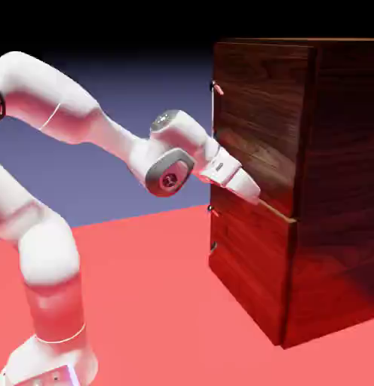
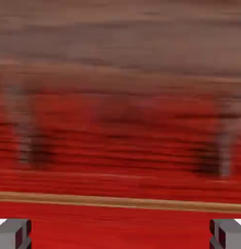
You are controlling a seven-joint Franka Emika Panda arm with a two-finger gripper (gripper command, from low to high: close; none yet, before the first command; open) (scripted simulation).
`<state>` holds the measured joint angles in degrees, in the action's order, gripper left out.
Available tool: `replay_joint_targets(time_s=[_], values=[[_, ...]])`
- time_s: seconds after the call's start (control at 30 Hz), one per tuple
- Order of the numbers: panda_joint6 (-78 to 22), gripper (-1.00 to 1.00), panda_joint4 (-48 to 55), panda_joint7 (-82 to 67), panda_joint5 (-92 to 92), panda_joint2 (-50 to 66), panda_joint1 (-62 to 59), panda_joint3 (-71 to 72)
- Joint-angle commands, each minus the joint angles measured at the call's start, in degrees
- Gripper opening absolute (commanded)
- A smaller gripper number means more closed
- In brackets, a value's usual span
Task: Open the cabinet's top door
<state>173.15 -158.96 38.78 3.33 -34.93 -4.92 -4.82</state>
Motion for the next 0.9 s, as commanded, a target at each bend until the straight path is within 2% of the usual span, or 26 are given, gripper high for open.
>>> replay_joint_targets(time_s=[0.0,0.87], values=[[-0.1,1.0,0.6,1.9,2.6,-1.1,-1.5,0.7],[-0.4,1.0,11.1,65.0,64.1,-23.6,-24.8,34.0]])
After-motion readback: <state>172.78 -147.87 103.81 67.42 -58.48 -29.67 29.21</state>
